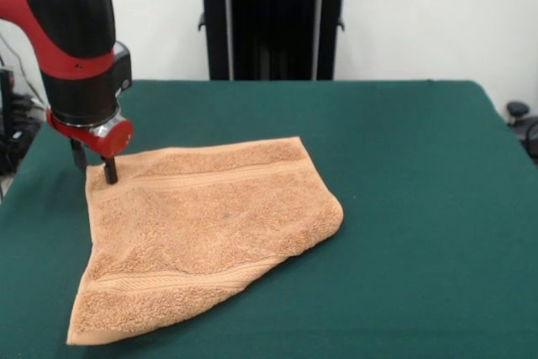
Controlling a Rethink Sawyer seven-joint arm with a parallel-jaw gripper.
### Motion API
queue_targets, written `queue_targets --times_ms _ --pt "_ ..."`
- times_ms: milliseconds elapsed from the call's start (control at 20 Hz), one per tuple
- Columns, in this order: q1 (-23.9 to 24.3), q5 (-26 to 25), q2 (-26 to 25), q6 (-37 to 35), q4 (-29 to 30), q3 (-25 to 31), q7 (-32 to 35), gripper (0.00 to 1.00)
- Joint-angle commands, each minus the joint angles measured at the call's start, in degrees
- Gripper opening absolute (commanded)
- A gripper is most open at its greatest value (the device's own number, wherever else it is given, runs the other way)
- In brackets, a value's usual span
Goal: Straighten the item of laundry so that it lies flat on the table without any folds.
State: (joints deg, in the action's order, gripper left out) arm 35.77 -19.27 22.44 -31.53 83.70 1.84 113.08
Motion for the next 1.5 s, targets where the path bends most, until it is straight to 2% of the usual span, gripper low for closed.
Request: queue_targets --times_ms 50,1500 --pt "0.14 -4.58 -7.93 9.2 2.92 -2.32 5.46 1.0" --pt "-0.93 -5.9 -7.84 10.07 2.43 -2.96 4.53 1.0"
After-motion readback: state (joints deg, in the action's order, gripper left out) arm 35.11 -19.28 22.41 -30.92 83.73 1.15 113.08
